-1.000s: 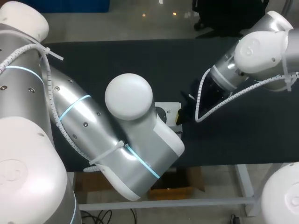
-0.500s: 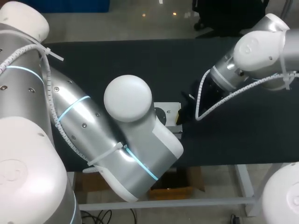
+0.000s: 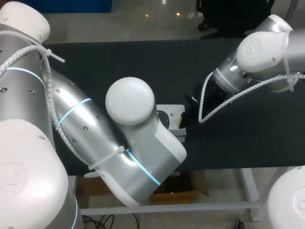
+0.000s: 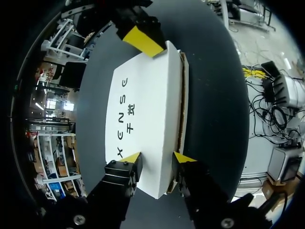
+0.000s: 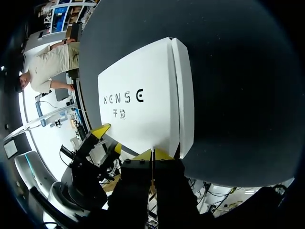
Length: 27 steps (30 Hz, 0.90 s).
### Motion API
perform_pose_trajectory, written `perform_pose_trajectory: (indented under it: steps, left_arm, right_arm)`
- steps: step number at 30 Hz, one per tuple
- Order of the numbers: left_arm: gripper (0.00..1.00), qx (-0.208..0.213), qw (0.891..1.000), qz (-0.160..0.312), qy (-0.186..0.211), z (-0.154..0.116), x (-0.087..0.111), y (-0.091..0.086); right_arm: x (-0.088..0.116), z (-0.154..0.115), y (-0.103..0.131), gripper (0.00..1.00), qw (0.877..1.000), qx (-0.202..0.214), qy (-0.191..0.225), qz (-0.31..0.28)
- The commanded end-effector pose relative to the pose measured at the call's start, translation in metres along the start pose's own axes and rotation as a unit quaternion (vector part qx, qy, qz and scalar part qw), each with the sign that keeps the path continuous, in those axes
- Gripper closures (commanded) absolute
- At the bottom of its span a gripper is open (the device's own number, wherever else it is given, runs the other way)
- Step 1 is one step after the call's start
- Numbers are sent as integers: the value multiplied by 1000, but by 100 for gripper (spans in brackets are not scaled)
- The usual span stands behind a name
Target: Assemble the packaging by folding the flat box into shape, placing the metal phone stand inside, and closing the box properly
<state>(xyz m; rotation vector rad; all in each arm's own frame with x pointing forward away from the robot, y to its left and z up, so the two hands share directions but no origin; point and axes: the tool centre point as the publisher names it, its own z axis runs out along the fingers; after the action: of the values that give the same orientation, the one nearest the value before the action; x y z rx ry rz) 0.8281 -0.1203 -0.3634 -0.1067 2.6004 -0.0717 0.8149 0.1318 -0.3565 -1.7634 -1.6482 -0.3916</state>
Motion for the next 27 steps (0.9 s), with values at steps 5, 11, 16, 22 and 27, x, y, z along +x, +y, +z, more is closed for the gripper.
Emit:
perform_pose_trajectory:
  steps: [5,11,16,22,27]
  left_arm:
    - [57,6,1000,-1,-15,-10,7,5]
    - [58,25,999,-15,-31,-29,8,12]
    - [100,48,998,-48,-15,-37,-2,17]
    - [100,80,992,-98,19,-32,-15,21]
    - [100,91,990,-103,36,-17,-19,24]
  right_arm:
    - [1,2,1,100,1000,3,0,-2]
    - [1,5,0,100,1000,4,-1,-2]
    - [1,6,0,100,1000,3,-2,-3]
    - [1,6,-1,100,1000,2,-2,-2]
    - [1,7,-1,100,1000,3,-3,-2]
